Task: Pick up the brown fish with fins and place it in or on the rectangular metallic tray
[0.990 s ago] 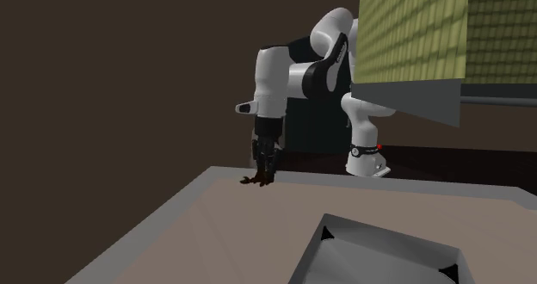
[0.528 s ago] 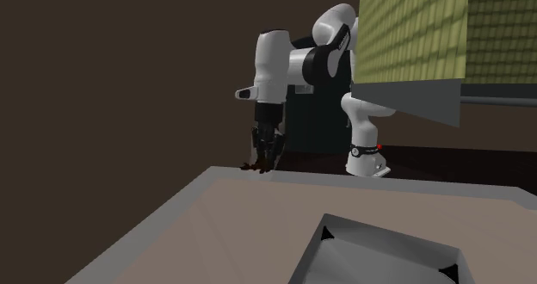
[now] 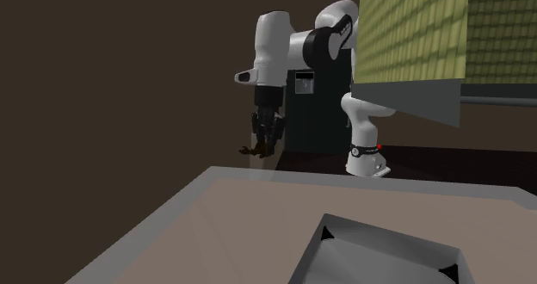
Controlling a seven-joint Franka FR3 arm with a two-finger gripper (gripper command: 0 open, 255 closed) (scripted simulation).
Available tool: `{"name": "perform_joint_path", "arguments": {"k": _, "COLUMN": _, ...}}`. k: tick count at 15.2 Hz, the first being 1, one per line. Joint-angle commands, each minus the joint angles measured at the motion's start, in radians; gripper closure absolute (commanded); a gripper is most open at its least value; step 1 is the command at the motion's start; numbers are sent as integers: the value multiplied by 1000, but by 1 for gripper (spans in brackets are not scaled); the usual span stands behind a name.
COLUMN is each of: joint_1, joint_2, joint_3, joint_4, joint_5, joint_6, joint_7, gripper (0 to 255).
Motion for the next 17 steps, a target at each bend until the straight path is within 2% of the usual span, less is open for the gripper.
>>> {"name": "perform_joint_path", "arguments": {"k": 1, "joint_1": 14, "joint_2": 5, "joint_3": 7, "joint_4": 17, "joint_5": -5, "joint_6": -13, "joint_7": 22, "gripper": 255}}
{"name": "perform_joint_path", "arguments": {"k": 9, "joint_1": 139, "joint_2": 110, "joint_3": 50, "joint_4": 164, "joint_5": -54, "joint_6": -61, "joint_7": 202, "gripper": 255}}
{"name": "perform_joint_path", "arguments": {"k": 17, "joint_1": 278, "joint_2": 277, "joint_3": 73, "joint_4": 415, "joint_5": -106, "joint_6": -154, "joint_7": 358, "gripper": 255}}
